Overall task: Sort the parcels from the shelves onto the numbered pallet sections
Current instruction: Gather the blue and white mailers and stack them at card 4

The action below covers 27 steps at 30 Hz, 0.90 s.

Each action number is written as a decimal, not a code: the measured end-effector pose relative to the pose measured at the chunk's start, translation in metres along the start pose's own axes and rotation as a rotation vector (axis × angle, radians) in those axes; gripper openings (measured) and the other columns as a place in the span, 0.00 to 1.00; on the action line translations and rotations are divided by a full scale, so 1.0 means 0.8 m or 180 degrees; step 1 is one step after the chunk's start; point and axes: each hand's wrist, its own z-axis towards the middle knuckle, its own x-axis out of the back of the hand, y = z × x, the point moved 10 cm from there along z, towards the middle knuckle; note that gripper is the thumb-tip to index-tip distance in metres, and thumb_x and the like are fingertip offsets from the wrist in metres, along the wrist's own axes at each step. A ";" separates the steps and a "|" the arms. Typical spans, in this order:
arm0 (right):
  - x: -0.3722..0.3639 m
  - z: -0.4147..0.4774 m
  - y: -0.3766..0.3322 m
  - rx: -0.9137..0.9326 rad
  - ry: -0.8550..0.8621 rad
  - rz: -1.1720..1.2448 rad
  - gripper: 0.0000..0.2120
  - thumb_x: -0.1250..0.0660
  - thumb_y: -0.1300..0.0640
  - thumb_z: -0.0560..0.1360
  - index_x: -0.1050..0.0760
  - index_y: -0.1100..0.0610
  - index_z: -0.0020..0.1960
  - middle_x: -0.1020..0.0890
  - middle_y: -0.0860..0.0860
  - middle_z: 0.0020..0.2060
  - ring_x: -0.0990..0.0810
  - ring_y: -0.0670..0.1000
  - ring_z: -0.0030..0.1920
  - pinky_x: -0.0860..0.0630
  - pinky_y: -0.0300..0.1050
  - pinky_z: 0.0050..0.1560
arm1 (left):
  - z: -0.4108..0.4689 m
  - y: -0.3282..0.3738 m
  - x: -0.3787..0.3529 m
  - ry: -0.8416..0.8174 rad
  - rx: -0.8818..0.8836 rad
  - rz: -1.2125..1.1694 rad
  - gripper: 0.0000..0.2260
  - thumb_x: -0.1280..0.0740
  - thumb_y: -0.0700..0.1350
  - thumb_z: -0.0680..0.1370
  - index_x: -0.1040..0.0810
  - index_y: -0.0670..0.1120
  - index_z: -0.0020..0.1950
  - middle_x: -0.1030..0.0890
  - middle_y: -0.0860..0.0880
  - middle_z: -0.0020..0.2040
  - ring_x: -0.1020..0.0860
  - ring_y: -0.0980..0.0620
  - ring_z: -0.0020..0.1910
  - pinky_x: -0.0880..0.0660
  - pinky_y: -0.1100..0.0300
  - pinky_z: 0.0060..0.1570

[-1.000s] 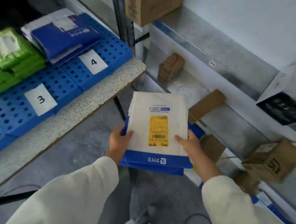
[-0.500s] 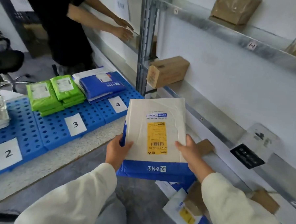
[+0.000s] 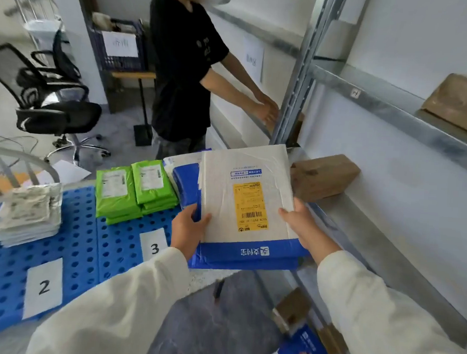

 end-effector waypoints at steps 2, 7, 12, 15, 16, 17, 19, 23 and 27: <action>-0.020 0.040 -0.026 -0.0033 -0.0103 -0.0027 0.18 0.37 0.56 0.79 0.33 0.52 0.69 0.21 0.53 0.59 0.21 0.56 0.56 0.22 0.59 0.55 | 0.043 0.003 0.011 0.0020 -0.0015 0.0074 0.05 0.30 0.44 0.76 0.22 0.46 0.42 0.24 0.54 0.35 0.30 0.57 0.32 0.34 0.73 0.28; -0.069 0.134 -0.077 -0.0041 -0.0247 -0.0274 0.21 0.37 0.57 0.79 0.35 0.53 0.71 0.24 0.54 0.63 0.24 0.58 0.62 0.25 0.62 0.59 | 0.130 -0.003 0.033 0.0088 0.0175 0.0211 0.08 0.31 0.43 0.77 0.22 0.38 0.45 0.23 0.45 0.38 0.30 0.53 0.34 0.32 0.65 0.32; -0.123 0.213 -0.104 0.0023 -0.0414 -0.0491 0.17 0.37 0.60 0.79 0.32 0.56 0.68 0.23 0.56 0.60 0.23 0.57 0.59 0.22 0.57 0.57 | 0.187 -0.041 0.041 0.0278 0.0542 0.0442 0.08 0.31 0.42 0.76 0.24 0.39 0.42 0.25 0.48 0.36 0.30 0.52 0.33 0.35 0.70 0.28; -0.152 0.262 -0.114 0.0072 -0.0468 -0.0760 0.18 0.37 0.61 0.79 0.31 0.58 0.68 0.22 0.56 0.60 0.23 0.57 0.59 0.23 0.55 0.58 | 0.218 -0.062 0.039 0.0457 0.0805 0.0609 0.10 0.30 0.43 0.76 0.26 0.38 0.42 0.27 0.45 0.37 0.33 0.51 0.33 0.37 0.63 0.29; -0.159 0.279 -0.117 0.0080 -0.0471 -0.0864 0.17 0.37 0.61 0.78 0.31 0.58 0.67 0.22 0.57 0.59 0.23 0.58 0.58 0.23 0.53 0.56 | 0.229 -0.066 0.037 0.0512 0.0868 0.0648 0.10 0.30 0.44 0.76 0.27 0.39 0.42 0.28 0.45 0.37 0.33 0.51 0.33 0.38 0.62 0.29; -0.167 0.295 -0.121 0.0103 -0.0481 -0.0985 0.16 0.37 0.61 0.78 0.30 0.59 0.66 0.22 0.57 0.58 0.23 0.58 0.57 0.23 0.51 0.53 | 0.240 -0.069 0.035 0.0559 0.0923 0.0675 0.10 0.30 0.44 0.75 0.28 0.39 0.41 0.28 0.45 0.37 0.33 0.51 0.33 0.38 0.61 0.30; -0.183 0.330 -0.130 0.0160 -0.0565 -0.1145 0.16 0.38 0.62 0.78 0.31 0.58 0.66 0.22 0.57 0.57 0.23 0.57 0.55 0.25 0.48 0.48 | 0.260 -0.077 0.028 0.0608 0.1037 0.0676 0.10 0.30 0.44 0.75 0.26 0.38 0.43 0.26 0.45 0.37 0.31 0.50 0.34 0.36 0.61 0.31; -0.216 0.394 -0.131 0.0190 -0.0794 -0.1258 0.16 0.38 0.62 0.78 0.31 0.57 0.66 0.22 0.56 0.56 0.24 0.54 0.51 0.27 0.46 0.46 | 0.290 -0.097 0.013 0.0743 0.1394 0.0588 0.06 0.30 0.41 0.75 0.27 0.43 0.42 0.26 0.50 0.35 0.29 0.52 0.33 0.37 0.66 0.27; -0.251 0.437 -0.114 0.0175 -0.0993 -0.1197 0.15 0.36 0.61 0.78 0.30 0.57 0.64 0.22 0.57 0.55 0.25 0.53 0.49 0.26 0.45 0.44 | 0.311 -0.114 0.007 0.0983 0.1652 0.0376 0.06 0.32 0.38 0.76 0.27 0.46 0.48 0.24 0.53 0.39 0.27 0.57 0.36 0.34 0.67 0.29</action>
